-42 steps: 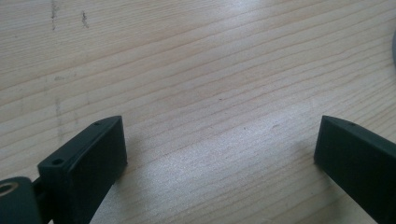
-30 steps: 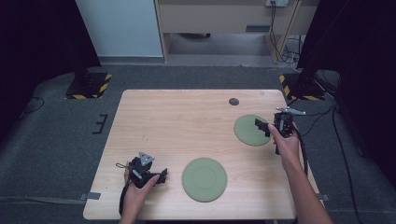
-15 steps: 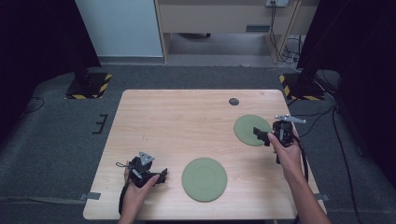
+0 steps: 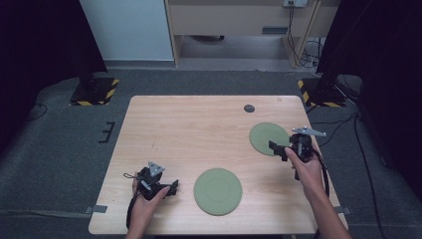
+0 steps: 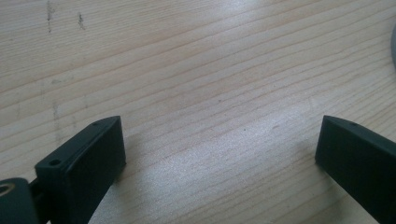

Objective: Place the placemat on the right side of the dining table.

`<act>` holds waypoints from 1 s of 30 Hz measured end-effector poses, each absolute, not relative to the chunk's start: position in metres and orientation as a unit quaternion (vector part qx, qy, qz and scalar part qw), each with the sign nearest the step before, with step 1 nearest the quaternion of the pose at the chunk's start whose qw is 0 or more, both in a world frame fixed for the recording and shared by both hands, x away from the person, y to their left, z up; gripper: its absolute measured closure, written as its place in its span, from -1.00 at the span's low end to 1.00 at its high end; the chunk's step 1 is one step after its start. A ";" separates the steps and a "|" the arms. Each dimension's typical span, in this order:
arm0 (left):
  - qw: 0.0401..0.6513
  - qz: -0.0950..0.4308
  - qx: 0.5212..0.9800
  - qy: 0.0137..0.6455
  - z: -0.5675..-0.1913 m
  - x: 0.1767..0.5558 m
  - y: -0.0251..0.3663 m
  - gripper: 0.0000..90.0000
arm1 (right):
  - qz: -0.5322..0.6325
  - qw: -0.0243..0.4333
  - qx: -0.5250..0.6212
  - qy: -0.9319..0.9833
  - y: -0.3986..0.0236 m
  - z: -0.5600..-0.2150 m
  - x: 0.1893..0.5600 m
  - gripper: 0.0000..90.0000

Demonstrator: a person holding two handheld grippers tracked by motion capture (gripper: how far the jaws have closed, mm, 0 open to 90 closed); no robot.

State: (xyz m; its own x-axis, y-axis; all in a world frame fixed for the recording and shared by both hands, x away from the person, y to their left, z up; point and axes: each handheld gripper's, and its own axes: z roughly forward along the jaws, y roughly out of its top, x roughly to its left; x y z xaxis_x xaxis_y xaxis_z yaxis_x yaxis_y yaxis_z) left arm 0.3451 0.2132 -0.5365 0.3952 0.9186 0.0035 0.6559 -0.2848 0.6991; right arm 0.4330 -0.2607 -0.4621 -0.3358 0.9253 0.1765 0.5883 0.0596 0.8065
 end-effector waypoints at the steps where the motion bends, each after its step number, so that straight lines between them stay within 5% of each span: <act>1: 0.314 0.209 0.774 0.509 -0.536 0.345 0.213 -0.98 | 0.422 0.199 0.539 0.701 -0.260 -0.462 0.432 -0.82; 30: 0.313 0.211 0.774 0.508 -0.536 0.345 0.213 -0.98 | 0.412 0.182 0.498 0.741 -0.241 -0.478 0.391 -0.82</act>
State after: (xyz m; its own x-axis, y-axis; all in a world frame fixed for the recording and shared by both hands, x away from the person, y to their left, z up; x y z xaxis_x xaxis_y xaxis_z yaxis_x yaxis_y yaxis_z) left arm 0.3450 0.2129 -0.5365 0.3945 0.9189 0.0072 0.6549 -0.2866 0.6993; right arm 0.3912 -0.2405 -0.4779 -0.4366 0.8886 0.1403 0.5879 0.1638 0.7922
